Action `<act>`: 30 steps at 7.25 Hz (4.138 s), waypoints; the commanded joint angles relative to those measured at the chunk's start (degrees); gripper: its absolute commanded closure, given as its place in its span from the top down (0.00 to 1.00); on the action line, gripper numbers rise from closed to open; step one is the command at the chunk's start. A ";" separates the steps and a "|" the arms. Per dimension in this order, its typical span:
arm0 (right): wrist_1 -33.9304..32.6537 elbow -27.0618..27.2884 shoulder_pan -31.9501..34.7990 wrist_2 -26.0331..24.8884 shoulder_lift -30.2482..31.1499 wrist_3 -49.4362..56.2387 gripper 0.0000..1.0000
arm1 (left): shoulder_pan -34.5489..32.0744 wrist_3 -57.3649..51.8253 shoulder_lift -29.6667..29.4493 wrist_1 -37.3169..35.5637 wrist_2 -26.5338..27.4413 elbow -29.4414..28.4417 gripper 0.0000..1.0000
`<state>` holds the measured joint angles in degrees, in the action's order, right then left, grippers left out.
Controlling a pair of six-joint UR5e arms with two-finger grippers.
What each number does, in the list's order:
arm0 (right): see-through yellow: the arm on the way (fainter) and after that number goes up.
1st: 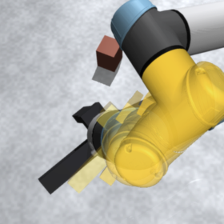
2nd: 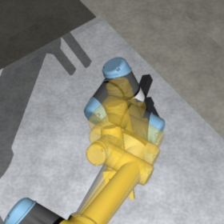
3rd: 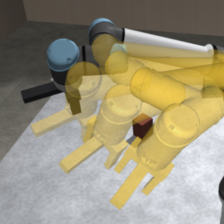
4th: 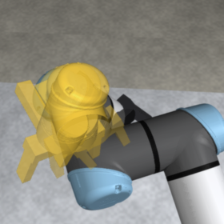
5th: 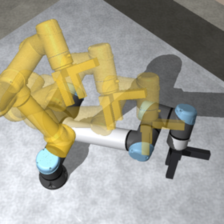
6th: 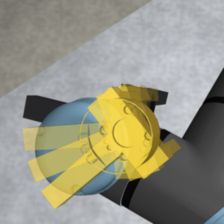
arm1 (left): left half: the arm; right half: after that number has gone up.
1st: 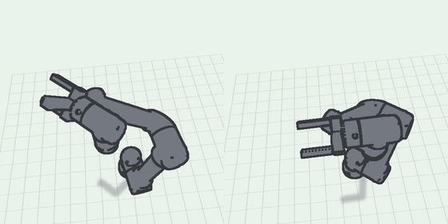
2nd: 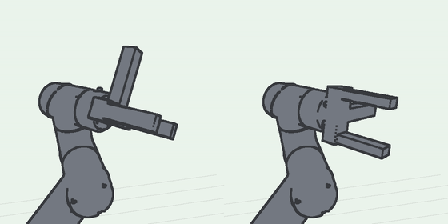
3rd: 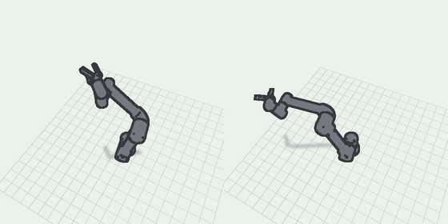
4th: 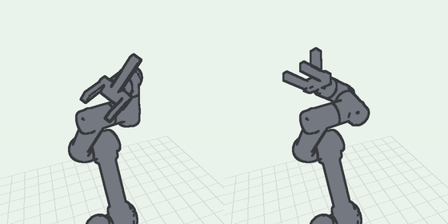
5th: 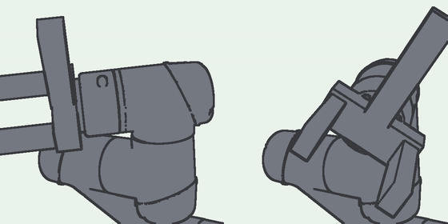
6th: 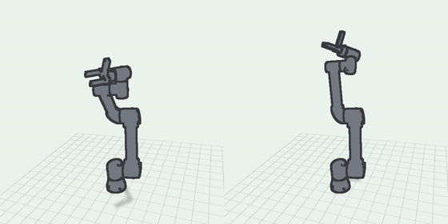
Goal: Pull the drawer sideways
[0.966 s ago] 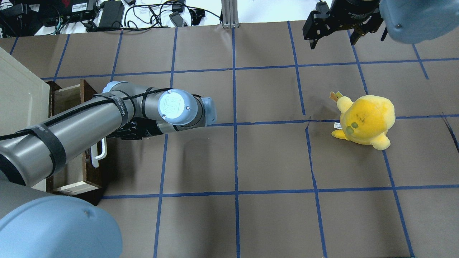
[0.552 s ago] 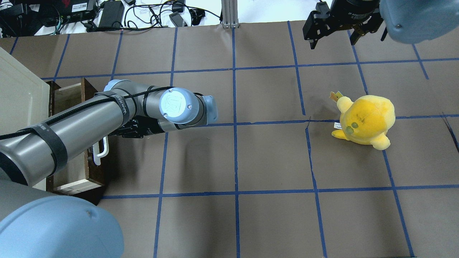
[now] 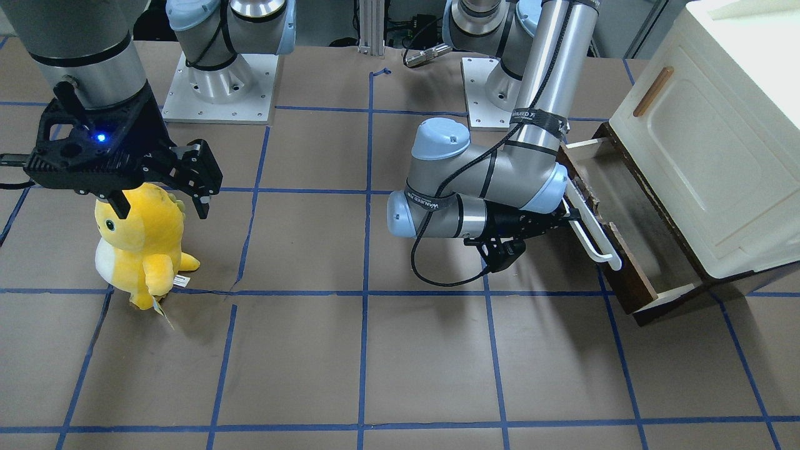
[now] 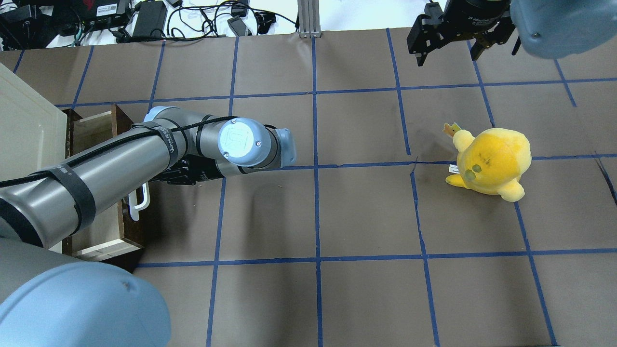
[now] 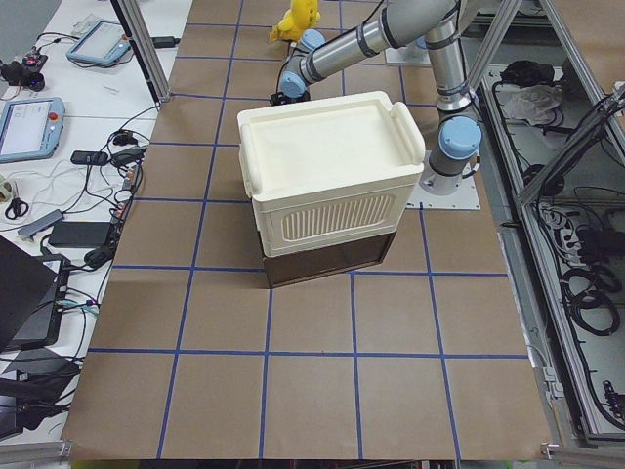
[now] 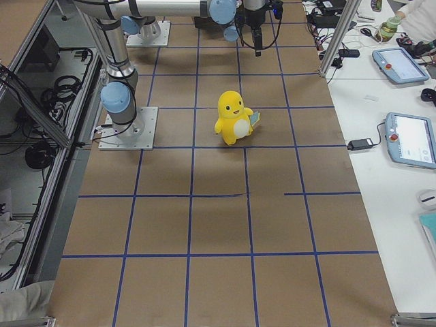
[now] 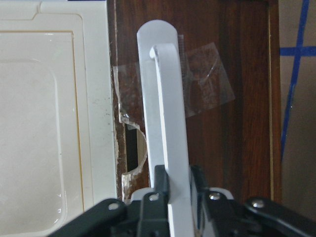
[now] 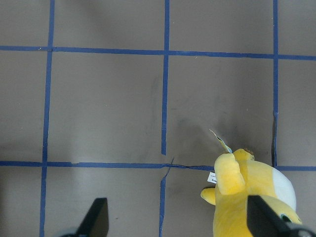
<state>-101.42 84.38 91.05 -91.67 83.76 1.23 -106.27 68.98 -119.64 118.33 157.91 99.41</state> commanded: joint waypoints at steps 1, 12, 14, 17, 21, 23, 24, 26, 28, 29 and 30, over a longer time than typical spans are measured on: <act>0.00 0.00 0.00 0.00 0.00 0.00 1.00 | -1.39 -0.86 0.02 0.06 0.03 -0.01 0.16; 0.00 0.00 0.00 0.00 0.00 0.00 1.00 | -2.71 -14.86 6.76 -1.08 -12.34 -6.94 1.00; 0.00 0.00 0.00 0.00 0.00 0.00 1.00 | -2.54 -19.99 13.69 -1.60 -19.96 -7.74 1.00; 0.00 0.00 0.00 0.09 0.00 0.00 1.00 | 0.87 -35.89 24.59 -17.38 -39.09 -8.62 1.00; 0.00 0.00 0.00 0.00 0.00 0.00 1.00 | 4.31 -45.51 31.83 -27.87 -56.89 -8.19 1.00; 0.00 0.00 0.00 0.00 0.00 0.00 1.00 | 6.42 -48.76 30.08 -36.35 -61.71 -6.43 1.00; 0.00 0.00 0.00 0.00 0.00 0.00 1.00 | 8.25 -50.16 30.08 -38.24 -64.97 -6.16 1.00; 0.00 0.00 0.00 0.00 0.00 0.00 1.00 | 8.80 -52.37 28.94 -39.83 -65.18 -7.38 1.00; 0.00 0.00 0.00 0.00 0.00 0.00 1.00 | 8.98 -52.28 26.48 -39.23 -64.83 -9.76 1.00; 0.00 0.00 0.00 0.00 0.00 0.00 1.00 | 8.97 -52.28 26.30 -39.14 -65.00 -9.85 1.00; 0.00 0.00 0.00 0.00 0.00 0.00 1.00 | 8.89 -52.63 26.64 -39.05 -64.83 -9.77 1.00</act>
<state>-101.43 84.38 91.05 -91.67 83.76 1.23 -97.32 16.64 -93.02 79.12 92.97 89.75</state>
